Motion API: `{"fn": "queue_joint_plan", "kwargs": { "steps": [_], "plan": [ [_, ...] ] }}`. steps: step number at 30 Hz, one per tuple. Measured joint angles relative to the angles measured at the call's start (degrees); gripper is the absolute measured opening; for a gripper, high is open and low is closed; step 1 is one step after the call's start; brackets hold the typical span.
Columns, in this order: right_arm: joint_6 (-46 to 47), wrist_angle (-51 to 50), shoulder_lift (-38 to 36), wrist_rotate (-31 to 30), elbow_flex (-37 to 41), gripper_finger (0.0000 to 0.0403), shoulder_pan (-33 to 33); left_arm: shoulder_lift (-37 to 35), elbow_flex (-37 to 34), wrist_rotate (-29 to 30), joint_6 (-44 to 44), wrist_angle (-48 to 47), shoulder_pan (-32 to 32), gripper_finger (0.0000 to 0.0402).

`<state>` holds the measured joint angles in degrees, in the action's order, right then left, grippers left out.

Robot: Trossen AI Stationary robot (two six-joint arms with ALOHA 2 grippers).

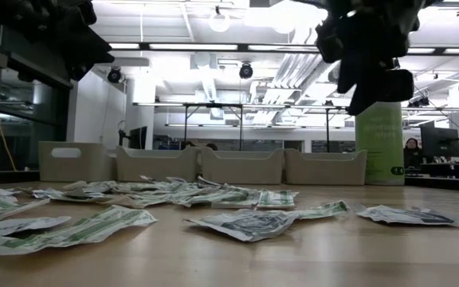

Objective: Pick & Place First Aid Supplies
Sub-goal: Put the gray towelette pack into the middle right gray bin

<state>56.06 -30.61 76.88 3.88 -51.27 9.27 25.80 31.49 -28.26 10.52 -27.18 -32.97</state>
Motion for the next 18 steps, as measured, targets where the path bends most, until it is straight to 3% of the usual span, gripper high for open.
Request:
{"fn": "queue_joint_plan", "kwargs": {
  "steps": [9,18],
  "plan": [
    [-7.1,4.9,6.6,0.9,0.0,0.0176,9.6,0.0,0.0,-1.4,0.1,-0.8,0.0,0.0112],
    [-12.7,12.9,14.8,2.2,0.0,0.0147,13.4,0.0,0.0,-1.4,0.2,-4.9,0.0,0.0112]
  ]
}}
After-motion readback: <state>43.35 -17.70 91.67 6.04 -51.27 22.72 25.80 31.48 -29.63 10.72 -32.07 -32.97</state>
